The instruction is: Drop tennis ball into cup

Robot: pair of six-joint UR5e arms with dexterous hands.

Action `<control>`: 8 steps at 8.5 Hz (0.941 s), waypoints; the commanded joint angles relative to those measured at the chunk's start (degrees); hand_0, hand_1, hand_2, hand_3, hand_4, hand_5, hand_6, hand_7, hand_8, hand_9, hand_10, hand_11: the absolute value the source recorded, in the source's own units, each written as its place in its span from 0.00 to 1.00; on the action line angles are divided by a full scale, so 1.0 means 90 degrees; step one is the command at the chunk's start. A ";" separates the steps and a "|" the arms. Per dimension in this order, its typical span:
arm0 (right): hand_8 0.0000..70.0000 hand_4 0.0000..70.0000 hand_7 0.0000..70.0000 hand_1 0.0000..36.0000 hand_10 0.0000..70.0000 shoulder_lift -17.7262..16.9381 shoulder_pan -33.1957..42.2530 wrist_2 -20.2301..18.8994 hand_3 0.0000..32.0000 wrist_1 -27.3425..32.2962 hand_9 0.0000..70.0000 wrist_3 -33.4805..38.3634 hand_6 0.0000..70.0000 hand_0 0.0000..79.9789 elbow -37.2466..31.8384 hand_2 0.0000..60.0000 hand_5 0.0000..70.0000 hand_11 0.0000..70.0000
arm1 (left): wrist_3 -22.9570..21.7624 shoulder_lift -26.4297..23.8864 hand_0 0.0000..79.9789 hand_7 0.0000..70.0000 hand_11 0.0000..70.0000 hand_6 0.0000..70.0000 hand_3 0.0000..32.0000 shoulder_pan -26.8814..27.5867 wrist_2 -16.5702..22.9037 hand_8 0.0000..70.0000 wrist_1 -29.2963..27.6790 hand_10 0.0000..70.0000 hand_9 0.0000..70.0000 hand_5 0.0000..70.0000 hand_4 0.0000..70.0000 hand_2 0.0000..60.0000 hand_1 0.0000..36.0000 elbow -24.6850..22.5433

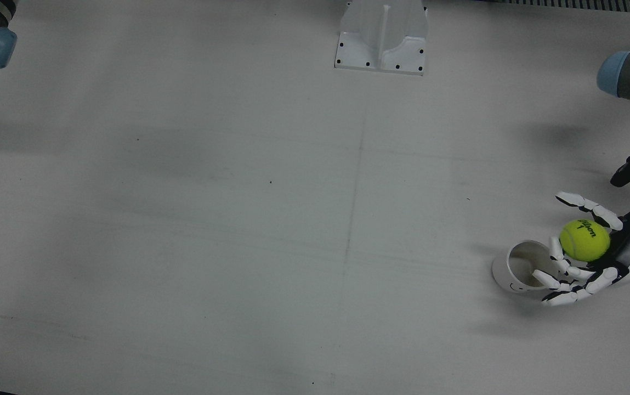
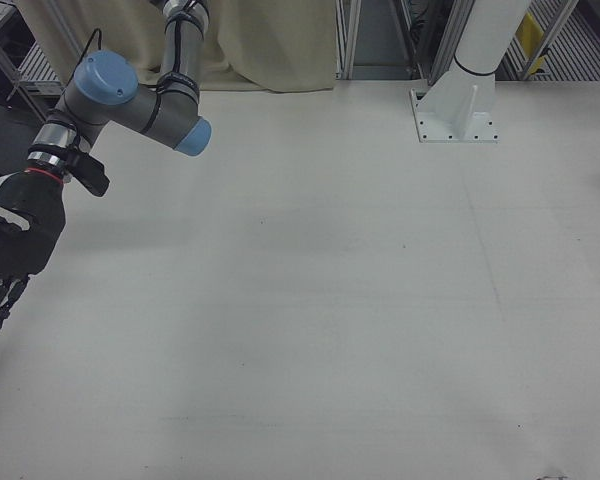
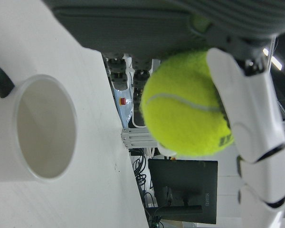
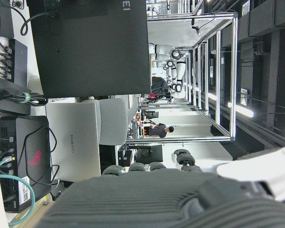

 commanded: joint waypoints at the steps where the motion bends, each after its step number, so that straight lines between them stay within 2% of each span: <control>1: 0.00 0.00 0.00 0.00 0.00 0.0000 0.0000 0.0000 0.00 0.0000 0.00 0.0000 0.00 0.00 0.0000 0.00 0.00 0.00 | -0.0060 -0.0218 0.62 0.12 0.14 0.47 0.00 0.0104 0.0046 0.15 0.0101 0.08 0.10 0.16 0.16 0.24 0.43 0.0130; 2: 0.00 0.00 0.00 0.00 0.00 0.0000 0.0000 0.0000 0.00 0.0000 0.00 0.0000 0.00 0.00 0.0000 0.00 0.00 0.00 | -0.0070 -0.0287 0.62 0.13 0.13 0.41 0.00 0.0104 0.0046 0.14 0.0170 0.07 0.09 0.15 0.17 0.23 0.45 0.0140; 3: 0.00 0.00 0.00 0.00 0.00 0.0000 0.0000 0.0000 0.00 0.0000 0.00 0.0000 0.00 0.00 0.0000 0.00 0.00 0.00 | -0.0070 -0.0365 0.62 0.13 0.13 0.41 0.00 0.0113 0.0046 0.13 0.0258 0.07 0.09 0.15 0.17 0.24 0.44 0.0140; 4: 0.00 0.00 0.00 0.00 0.00 0.0000 0.0000 0.0000 0.00 0.0000 0.00 0.0000 0.00 0.00 0.0000 0.00 0.00 0.00 | -0.0070 -0.0472 0.61 0.12 0.13 0.50 0.00 0.0113 0.0046 0.15 0.0365 0.07 0.08 0.16 0.18 0.26 0.42 0.0169; 5: 0.00 0.00 0.00 0.00 0.00 0.0000 0.0000 0.0000 0.00 0.0000 0.00 0.0000 0.00 0.00 0.0000 0.00 0.00 0.00 | -0.0079 -0.0483 0.61 0.11 0.12 0.46 0.00 0.0094 0.0123 0.14 0.0357 0.07 0.08 0.15 0.18 0.26 0.41 0.0198; 6: 0.00 0.00 0.00 0.00 0.00 0.0000 0.0000 0.0000 0.00 0.0000 0.00 0.0000 0.00 0.00 0.0000 0.00 0.00 0.00 | -0.0196 -0.0444 0.58 0.07 0.10 0.61 0.00 0.0007 0.0182 0.16 0.0328 0.06 0.06 0.17 0.16 0.33 0.34 0.0198; 7: 0.00 0.00 0.00 0.00 0.00 0.0000 0.0000 0.0000 0.00 -0.0009 0.00 0.0000 0.00 0.00 0.0000 0.00 0.00 0.00 | -0.0419 -0.0347 0.54 0.07 0.08 0.35 0.00 -0.0352 0.0193 0.09 0.0308 0.04 0.05 0.11 0.10 0.33 0.30 0.0102; 8: 0.00 0.00 0.00 0.00 0.00 0.0000 0.0000 0.0000 0.00 0.0000 0.00 0.0000 0.00 0.00 0.0000 0.00 0.00 0.00 | -0.0373 0.0060 0.52 0.07 0.07 0.27 0.00 -0.1293 0.0396 0.08 0.0105 0.04 0.05 0.09 0.06 0.30 0.28 -0.0189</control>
